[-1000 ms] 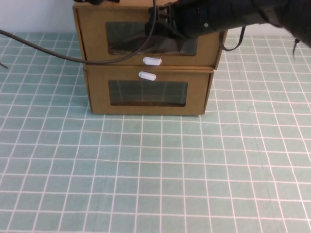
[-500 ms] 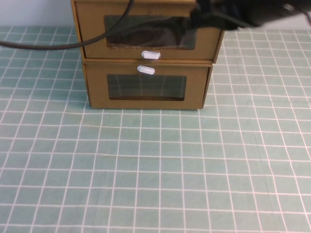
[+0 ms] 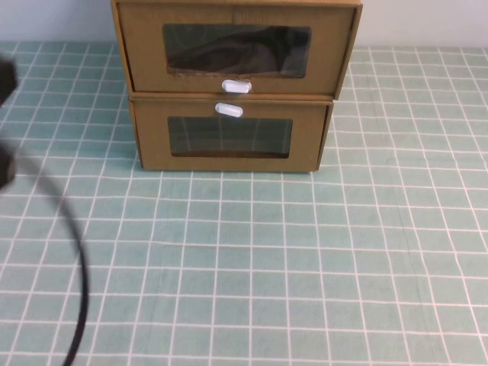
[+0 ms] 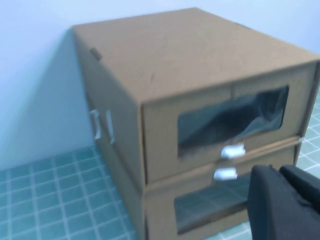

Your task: Close the shoe box

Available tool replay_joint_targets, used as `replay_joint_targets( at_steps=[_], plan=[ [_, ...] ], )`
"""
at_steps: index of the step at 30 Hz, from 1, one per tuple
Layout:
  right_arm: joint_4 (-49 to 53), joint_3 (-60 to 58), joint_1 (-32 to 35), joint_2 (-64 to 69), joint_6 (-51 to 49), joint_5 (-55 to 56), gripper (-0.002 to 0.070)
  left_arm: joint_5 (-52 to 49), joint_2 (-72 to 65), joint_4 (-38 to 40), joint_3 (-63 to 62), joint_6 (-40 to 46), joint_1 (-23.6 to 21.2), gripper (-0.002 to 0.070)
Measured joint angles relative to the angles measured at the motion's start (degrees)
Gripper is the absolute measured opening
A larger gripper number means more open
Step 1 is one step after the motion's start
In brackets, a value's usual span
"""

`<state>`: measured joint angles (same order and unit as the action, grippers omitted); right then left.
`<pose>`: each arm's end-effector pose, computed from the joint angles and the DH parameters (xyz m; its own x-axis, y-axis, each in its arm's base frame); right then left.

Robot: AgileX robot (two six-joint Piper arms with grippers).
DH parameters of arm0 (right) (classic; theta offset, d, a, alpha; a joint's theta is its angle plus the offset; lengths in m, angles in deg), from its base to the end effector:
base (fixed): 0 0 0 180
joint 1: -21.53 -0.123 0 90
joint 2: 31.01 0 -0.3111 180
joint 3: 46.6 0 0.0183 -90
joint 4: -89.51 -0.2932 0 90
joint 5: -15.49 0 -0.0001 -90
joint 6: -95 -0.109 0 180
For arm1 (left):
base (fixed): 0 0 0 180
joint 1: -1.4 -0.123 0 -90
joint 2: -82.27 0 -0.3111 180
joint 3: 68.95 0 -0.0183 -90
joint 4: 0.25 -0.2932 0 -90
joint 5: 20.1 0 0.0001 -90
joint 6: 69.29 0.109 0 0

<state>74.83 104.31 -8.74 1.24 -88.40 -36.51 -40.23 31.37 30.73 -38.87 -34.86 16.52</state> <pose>0.0616 0.0612 0.4049 -0.4635 -0.0238 -0.8858 -0.5661 0.7770 0.2754 0.1847 -0.0700 0.4127 -0.1036 0.1172 -0.9877 0.4366 0.8976 0.0607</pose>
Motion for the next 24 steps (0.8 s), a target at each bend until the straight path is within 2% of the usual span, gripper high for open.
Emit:
replay_joint_targets(
  at_steps=[5, 9, 16, 24],
  plan=[
    [2.3, -9.7, 0.0, -15.9, -5.8, 0.0, -0.0011, 4.3, 17.2, 0.7, 16.0, -0.7, 0.0, -0.0005],
    [2.5, -15.5, 0.0, -22.4, -6.2, 3.6, -0.0011, 5.0, 27.5, 0.9, 23.4, -1.5, 0.0, -0.0005],
    [1.6, -29.3, 0.0, -24.8, -0.8, 23.5, -0.0011, 5.1, 42.4, 0.9, 35.8, -1.6, 0.0, -0.0005],
    [1.0, -44.5, 0.0, -23.1, -0.4, 46.3, -0.0011, 12.7, 44.3, 1.1, 48.7, -2.0, 0.0, -0.0005]
  ],
)
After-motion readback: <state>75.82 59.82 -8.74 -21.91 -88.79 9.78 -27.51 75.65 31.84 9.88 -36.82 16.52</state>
